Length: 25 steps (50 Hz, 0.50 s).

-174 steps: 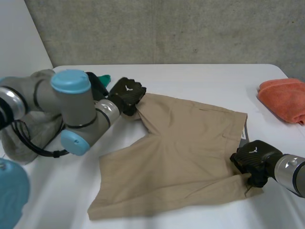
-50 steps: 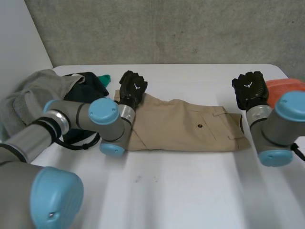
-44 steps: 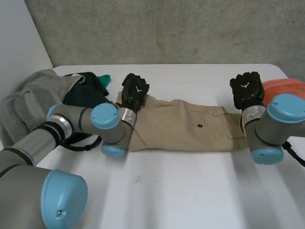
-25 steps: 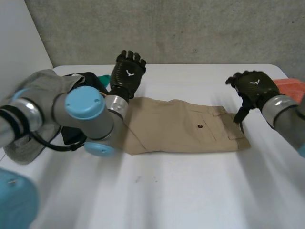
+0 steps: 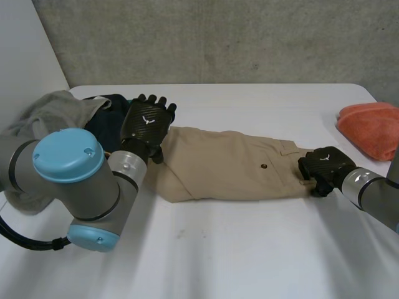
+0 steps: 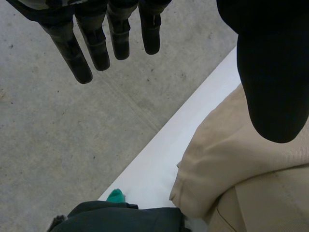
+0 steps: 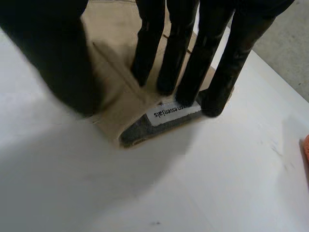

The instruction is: Fold the laundry.

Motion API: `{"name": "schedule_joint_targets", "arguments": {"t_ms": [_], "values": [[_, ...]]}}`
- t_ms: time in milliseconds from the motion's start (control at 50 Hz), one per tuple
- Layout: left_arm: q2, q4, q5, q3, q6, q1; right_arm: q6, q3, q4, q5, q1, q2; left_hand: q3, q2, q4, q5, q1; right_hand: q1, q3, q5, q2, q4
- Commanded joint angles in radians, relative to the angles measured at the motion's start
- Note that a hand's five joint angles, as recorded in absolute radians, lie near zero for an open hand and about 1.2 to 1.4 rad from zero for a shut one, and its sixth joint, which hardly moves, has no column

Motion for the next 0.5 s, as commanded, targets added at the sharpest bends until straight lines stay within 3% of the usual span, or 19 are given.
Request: {"name": "schedule_joint_targets", "arguments": {"t_ms": [20,160,260,340,420,500], "values": [[0.009,0.000,-0.002,0.001,0.003,-0.002,0.007,0.004,-0.026,0.008,-0.023,-0.001,-0.016,-0.014,-0.009,0.000,-0.007,0.624,0.489,0.527,0.480,0.492],[0.045,-0.004,-0.008,-0.020,-0.001,-0.002,-0.016,0.087,-0.017,0.011,-0.129,-0.112,-0.022,-0.020,-0.015,-0.006,-0.013,0.624,0.489,0.527,0.480,0.492],[0.093,-0.004,-0.008,-0.061,-0.004,0.003,-0.095,0.149,0.029,-0.006,-0.253,-0.228,-0.027,-0.026,-0.021,-0.012,-0.019,0.624,0.489,0.527,0.480,0.492],[0.117,-0.004,-0.010,-0.094,-0.005,0.008,-0.172,0.140,0.066,-0.018,-0.311,-0.237,-0.030,-0.029,-0.024,-0.015,-0.022,0.624,0.489,0.527,0.480,0.492],[0.128,-0.004,-0.010,-0.112,-0.023,0.014,-0.198,0.115,0.068,-0.029,-0.252,-0.255,-0.030,-0.029,-0.024,-0.015,-0.022,0.624,0.489,0.527,0.480,0.492],[0.140,-0.007,-0.010,-0.121,-0.054,0.020,-0.168,0.072,0.033,-0.052,-0.077,-0.274,-0.030,-0.029,-0.024,-0.015,-0.022,0.624,0.489,0.527,0.480,0.492]]}}
